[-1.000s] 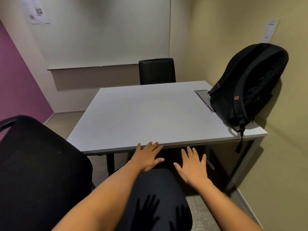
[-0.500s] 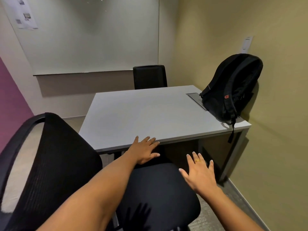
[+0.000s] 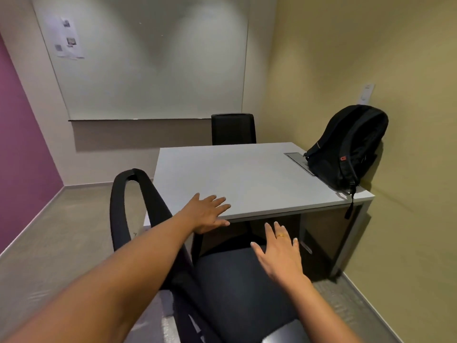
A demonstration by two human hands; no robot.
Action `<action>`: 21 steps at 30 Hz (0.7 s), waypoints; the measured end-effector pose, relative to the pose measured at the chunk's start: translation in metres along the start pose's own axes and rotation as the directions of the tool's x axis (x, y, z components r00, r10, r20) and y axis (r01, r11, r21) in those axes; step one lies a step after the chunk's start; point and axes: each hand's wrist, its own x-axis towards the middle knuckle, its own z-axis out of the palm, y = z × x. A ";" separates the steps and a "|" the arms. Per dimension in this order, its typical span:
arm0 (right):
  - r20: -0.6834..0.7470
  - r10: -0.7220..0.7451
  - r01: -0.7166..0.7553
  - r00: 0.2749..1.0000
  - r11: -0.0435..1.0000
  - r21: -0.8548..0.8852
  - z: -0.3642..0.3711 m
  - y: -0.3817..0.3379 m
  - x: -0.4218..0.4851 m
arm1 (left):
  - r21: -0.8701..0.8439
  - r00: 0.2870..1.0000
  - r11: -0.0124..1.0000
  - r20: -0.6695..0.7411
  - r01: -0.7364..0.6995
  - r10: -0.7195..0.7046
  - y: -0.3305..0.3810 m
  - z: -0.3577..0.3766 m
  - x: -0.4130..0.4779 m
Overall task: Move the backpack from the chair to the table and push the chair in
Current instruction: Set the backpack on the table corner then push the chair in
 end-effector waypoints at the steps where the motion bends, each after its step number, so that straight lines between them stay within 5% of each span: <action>1: -0.021 -0.006 0.007 1.000 1.000 0.026 -0.001 -0.011 -0.002 | 0.004 1.000 1.000 -0.006 0.011 -0.011 -0.011 0.000 -0.008; 7: -0.122 0.008 -0.001 0.993 0.998 0.058 -0.001 -0.079 -0.008 | -0.060 0.994 0.995 -0.066 0.078 -0.082 -0.078 0.005 -0.043; 21: -0.127 0.172 -0.168 0.977 0.985 0.046 0.005 -0.267 -0.028 | -0.294 0.951 0.932 -0.283 -0.211 0.126 -0.166 0.045 -0.084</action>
